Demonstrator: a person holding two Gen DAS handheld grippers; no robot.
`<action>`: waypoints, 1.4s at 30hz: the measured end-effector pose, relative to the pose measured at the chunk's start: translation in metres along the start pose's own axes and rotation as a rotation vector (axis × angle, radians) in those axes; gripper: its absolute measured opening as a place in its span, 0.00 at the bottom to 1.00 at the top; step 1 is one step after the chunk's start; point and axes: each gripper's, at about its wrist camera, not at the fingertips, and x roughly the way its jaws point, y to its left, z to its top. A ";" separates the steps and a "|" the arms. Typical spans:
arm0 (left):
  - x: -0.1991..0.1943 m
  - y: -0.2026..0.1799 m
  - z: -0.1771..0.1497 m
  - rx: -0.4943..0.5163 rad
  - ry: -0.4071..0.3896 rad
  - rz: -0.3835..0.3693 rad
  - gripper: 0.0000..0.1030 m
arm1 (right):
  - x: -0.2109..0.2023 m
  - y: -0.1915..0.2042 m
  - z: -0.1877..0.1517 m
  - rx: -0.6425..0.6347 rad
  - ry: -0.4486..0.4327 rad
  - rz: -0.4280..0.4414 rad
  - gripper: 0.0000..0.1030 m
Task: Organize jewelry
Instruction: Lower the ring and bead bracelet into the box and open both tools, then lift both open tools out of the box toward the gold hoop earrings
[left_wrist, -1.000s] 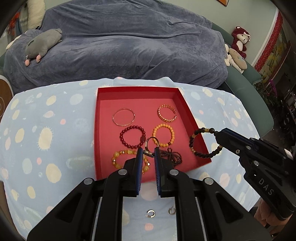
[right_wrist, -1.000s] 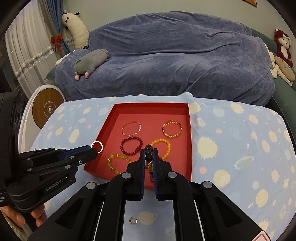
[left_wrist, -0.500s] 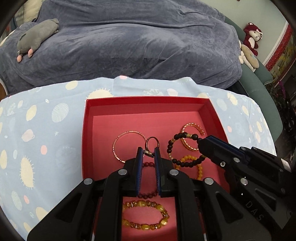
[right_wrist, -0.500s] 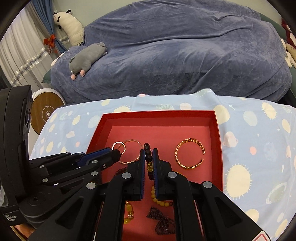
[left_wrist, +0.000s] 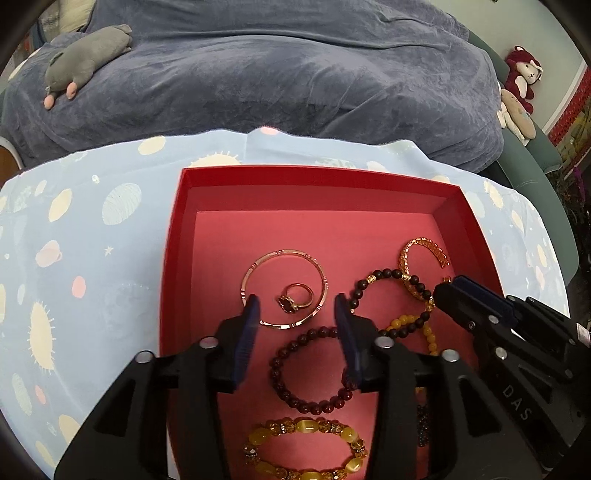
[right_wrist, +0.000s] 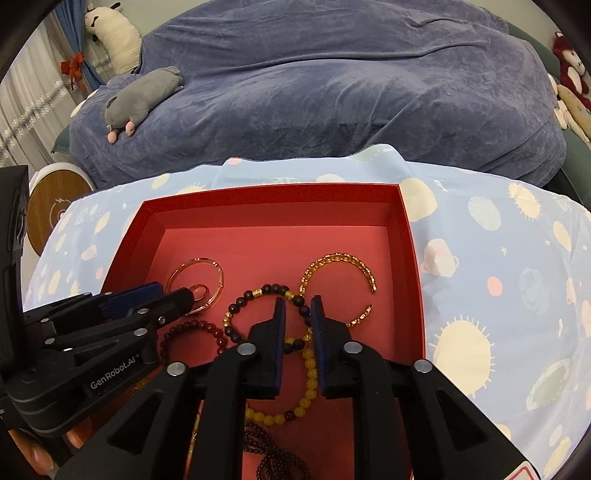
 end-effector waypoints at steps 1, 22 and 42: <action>-0.004 -0.001 -0.001 0.005 -0.016 0.009 0.51 | -0.004 -0.001 -0.002 0.006 -0.007 0.003 0.32; -0.074 -0.022 -0.049 0.035 -0.054 0.012 0.55 | -0.082 -0.001 -0.053 0.018 -0.050 -0.004 0.32; -0.109 -0.012 -0.164 -0.042 0.016 0.035 0.55 | -0.126 0.021 -0.172 -0.007 0.030 0.002 0.32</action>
